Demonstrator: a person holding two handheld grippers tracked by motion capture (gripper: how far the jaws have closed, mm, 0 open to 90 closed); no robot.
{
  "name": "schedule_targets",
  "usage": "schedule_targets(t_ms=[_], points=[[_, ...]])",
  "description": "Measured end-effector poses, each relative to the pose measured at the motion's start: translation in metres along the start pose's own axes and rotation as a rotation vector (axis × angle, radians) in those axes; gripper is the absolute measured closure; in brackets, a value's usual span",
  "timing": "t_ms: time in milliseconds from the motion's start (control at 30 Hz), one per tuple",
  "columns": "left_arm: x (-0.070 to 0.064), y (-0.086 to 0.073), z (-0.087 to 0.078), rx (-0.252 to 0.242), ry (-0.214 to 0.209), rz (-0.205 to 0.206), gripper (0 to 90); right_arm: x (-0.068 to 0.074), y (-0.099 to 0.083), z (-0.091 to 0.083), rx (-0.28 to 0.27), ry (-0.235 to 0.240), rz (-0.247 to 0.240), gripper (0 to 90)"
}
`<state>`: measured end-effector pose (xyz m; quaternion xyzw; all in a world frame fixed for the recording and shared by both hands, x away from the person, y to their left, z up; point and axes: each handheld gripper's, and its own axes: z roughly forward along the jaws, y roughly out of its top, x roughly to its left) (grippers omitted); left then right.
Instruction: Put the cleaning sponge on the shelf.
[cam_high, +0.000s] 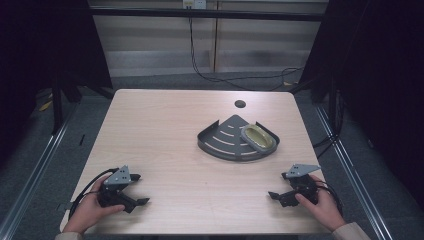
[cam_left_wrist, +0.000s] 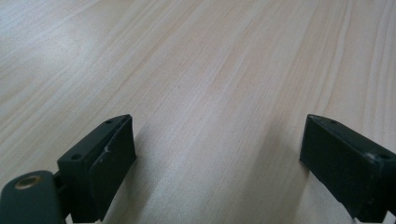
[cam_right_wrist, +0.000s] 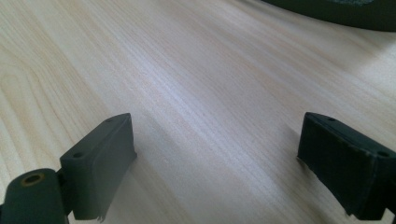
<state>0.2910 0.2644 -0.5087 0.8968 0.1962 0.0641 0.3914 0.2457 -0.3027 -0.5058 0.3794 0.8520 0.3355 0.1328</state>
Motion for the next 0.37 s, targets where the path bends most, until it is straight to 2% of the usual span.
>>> schedule_targets(t_ms=[367], points=[[0.0001, 0.0, -0.0001, 0.002, 0.0, 0.0, 9.9, 0.0002, -0.0069, -0.0003, -0.055, -0.004, 0.003, 10.1]])
